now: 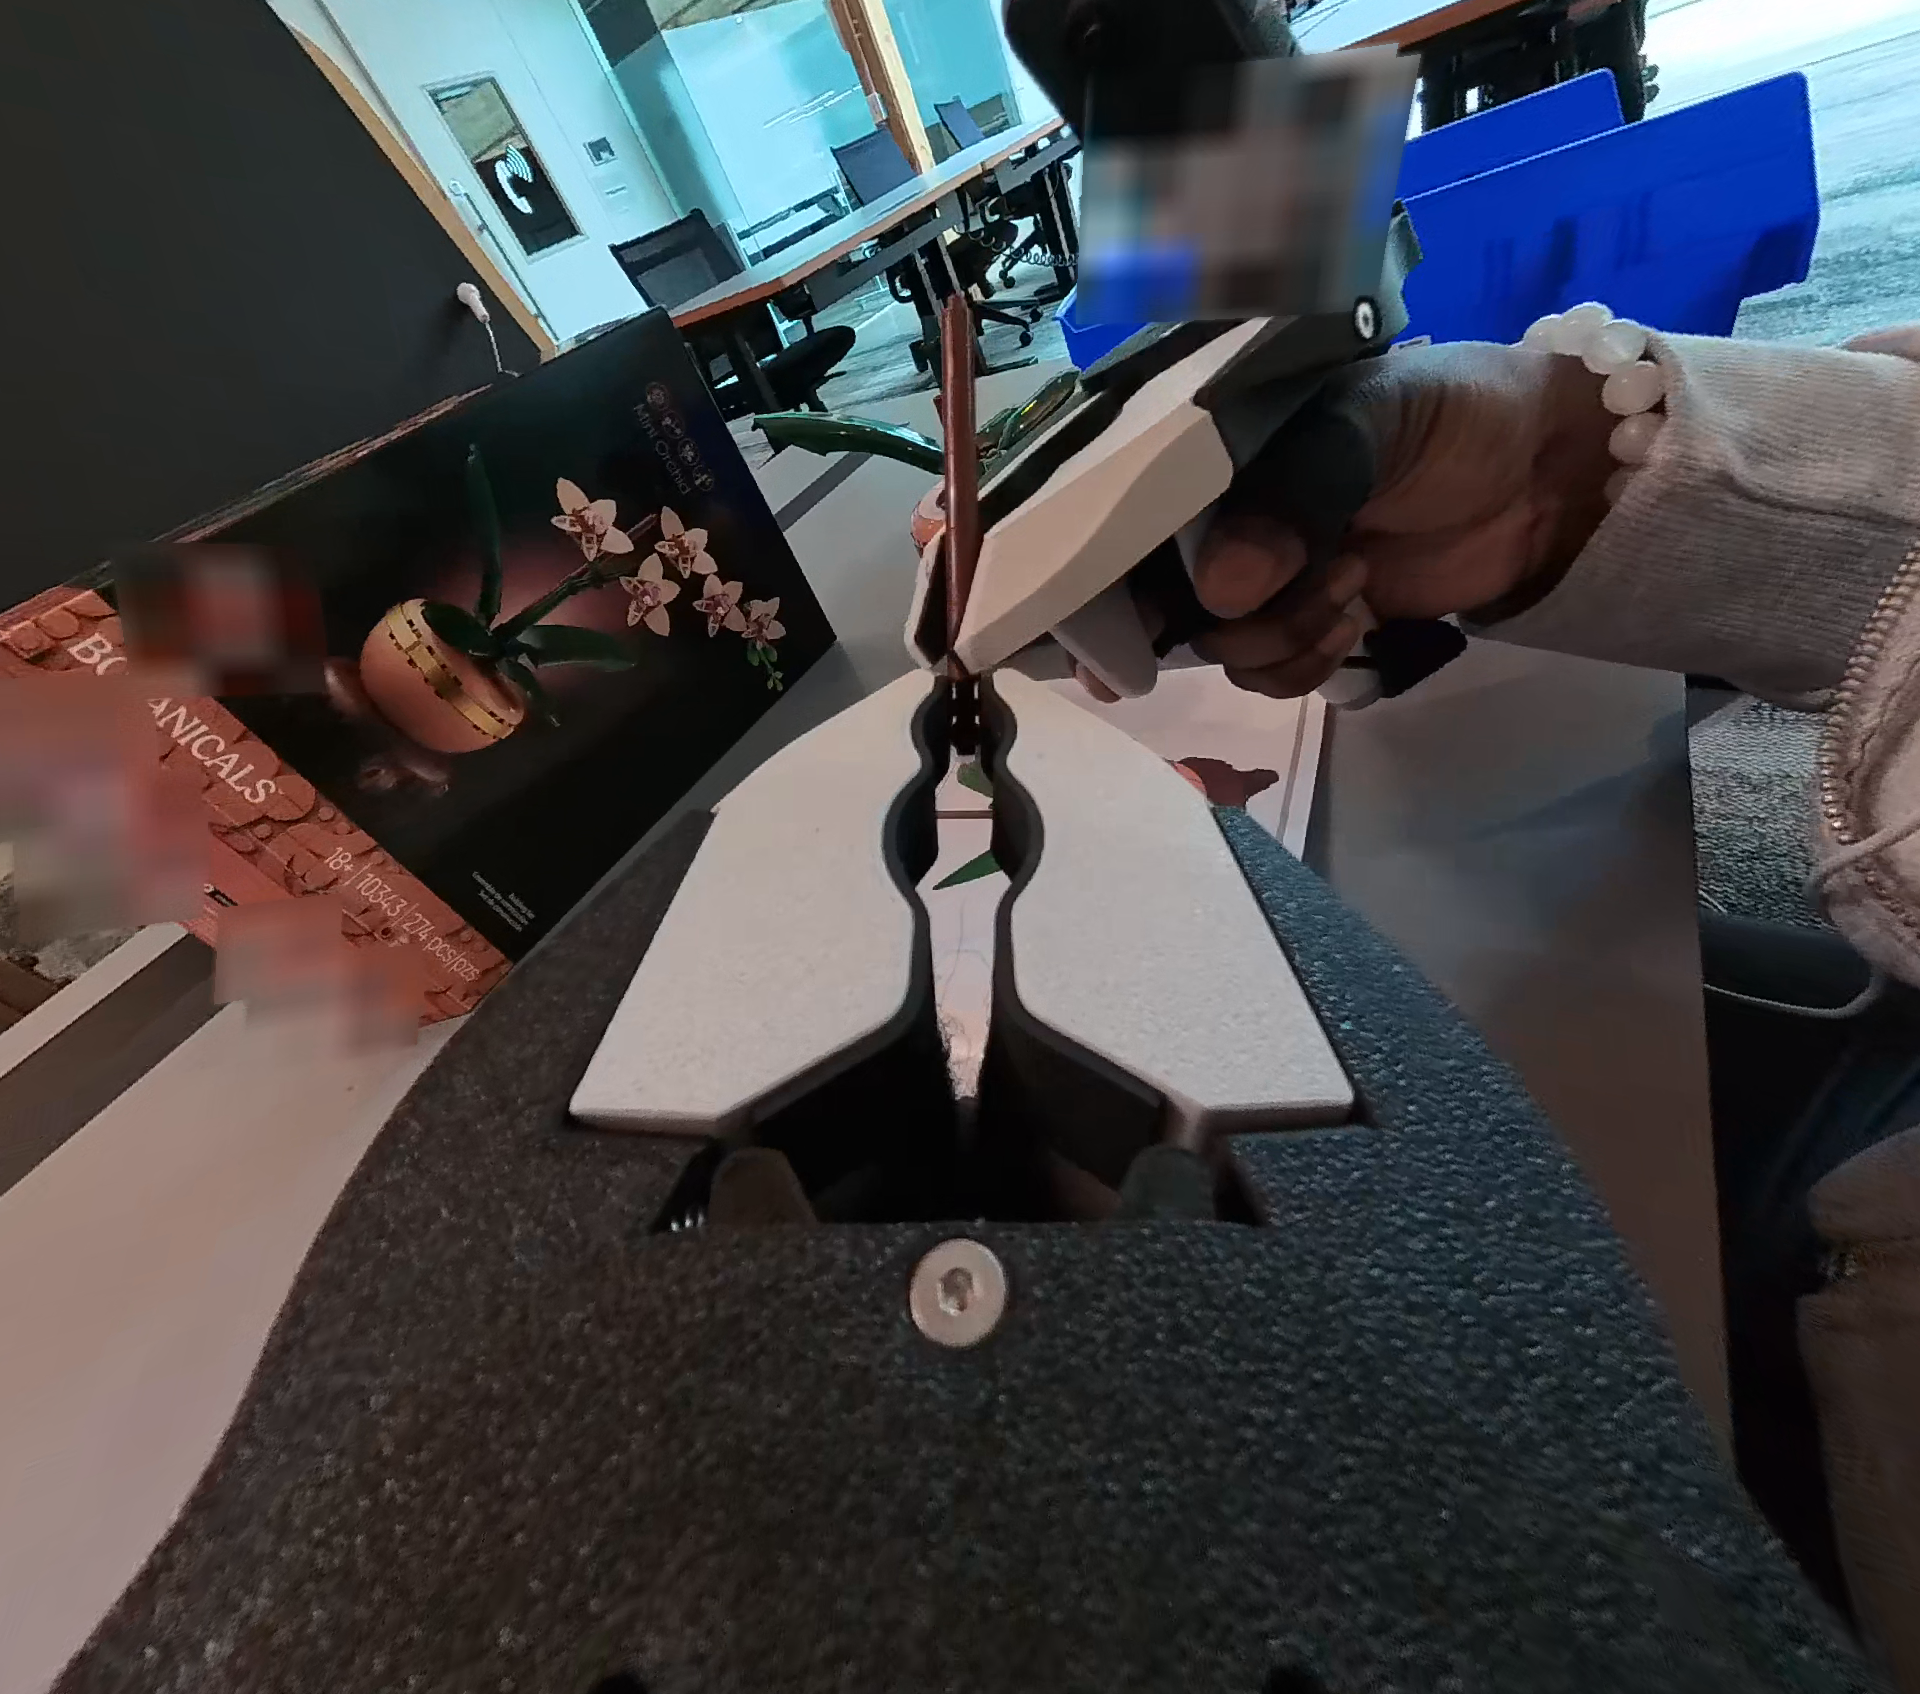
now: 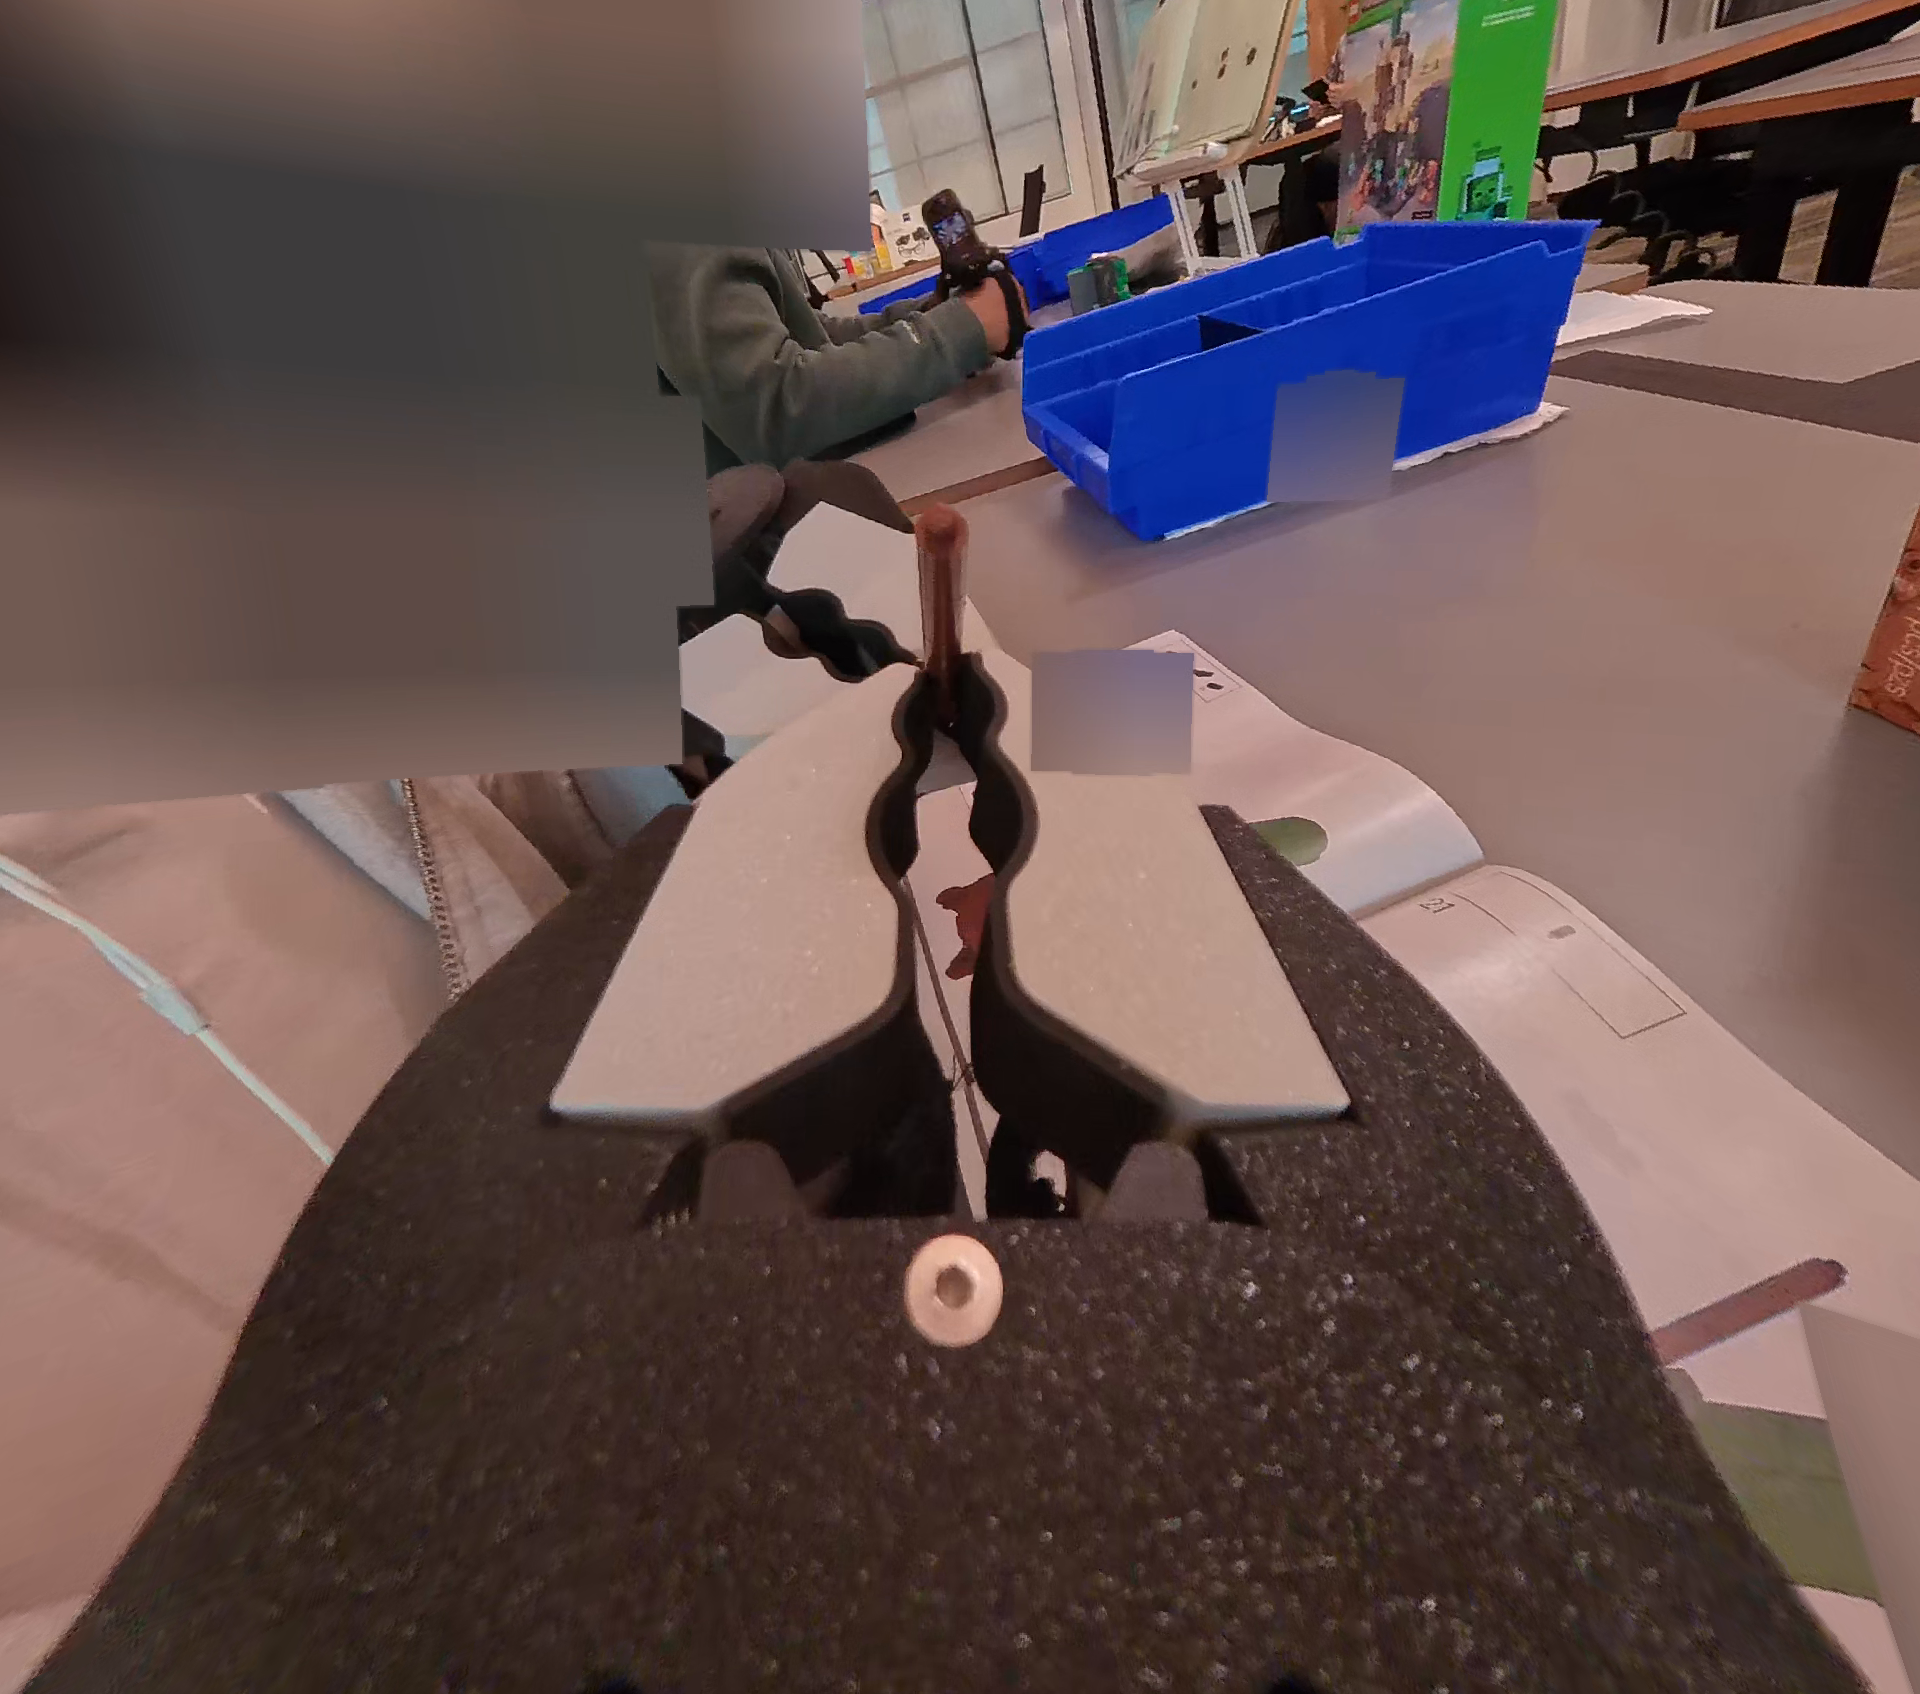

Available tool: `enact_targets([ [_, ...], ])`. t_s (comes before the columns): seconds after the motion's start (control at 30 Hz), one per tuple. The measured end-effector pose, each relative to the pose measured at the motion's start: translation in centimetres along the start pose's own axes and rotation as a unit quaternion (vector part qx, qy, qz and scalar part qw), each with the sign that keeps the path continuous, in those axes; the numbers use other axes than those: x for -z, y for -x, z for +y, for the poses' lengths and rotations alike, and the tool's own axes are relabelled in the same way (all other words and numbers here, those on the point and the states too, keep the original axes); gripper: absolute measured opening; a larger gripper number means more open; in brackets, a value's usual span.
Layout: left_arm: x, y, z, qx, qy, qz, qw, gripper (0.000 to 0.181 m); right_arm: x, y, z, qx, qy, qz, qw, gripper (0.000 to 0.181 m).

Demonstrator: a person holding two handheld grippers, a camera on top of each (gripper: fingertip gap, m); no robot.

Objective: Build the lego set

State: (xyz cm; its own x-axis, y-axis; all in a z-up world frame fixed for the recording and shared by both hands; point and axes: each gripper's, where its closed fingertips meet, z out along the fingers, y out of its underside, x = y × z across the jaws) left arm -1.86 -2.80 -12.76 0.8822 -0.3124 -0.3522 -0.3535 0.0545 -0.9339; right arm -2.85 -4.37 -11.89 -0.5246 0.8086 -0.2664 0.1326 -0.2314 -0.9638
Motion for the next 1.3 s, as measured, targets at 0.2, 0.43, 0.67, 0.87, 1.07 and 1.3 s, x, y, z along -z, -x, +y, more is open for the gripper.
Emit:
enact_targets([
  [0.2,-0.3,-0.1,0.7,0.007,0.018,0.005,1.000,0.002,0.1,-0.6,0.7,-0.015,0.001,0.009,1.000,0.004],
  [0.43,0.0,0.4,2.4,0.008,0.013,-0.024,1.000,0.002,-0.7,-1.4,1.6,-0.057,-0.018,0.017,0.998,0.004],
  [0.67,1.4,1.2,2.1,0.035,-0.016,-0.043,0.998,0.002,-2.0,-0.9,1.1,-0.061,-0.014,-0.007,0.998,0.004],
  [0.87,2.0,1.6,2.3,0.044,-0.028,-0.041,0.998,0.002,-2.6,-0.8,1.0,-0.053,-0.005,-0.008,0.999,0.004],
  [1.07,6.1,5.3,5.6,0.098,0.005,-0.102,0.990,0.001,6.7,-5.1,-6.0,0.008,-0.144,0.133,0.981,0.004],
  [1.3,5.7,7.4,2.0,0.177,-0.072,-0.087,0.978,0.002,-0.1,-1.9,6.9,-0.043,0.251,0.022,0.967,0.004],
])
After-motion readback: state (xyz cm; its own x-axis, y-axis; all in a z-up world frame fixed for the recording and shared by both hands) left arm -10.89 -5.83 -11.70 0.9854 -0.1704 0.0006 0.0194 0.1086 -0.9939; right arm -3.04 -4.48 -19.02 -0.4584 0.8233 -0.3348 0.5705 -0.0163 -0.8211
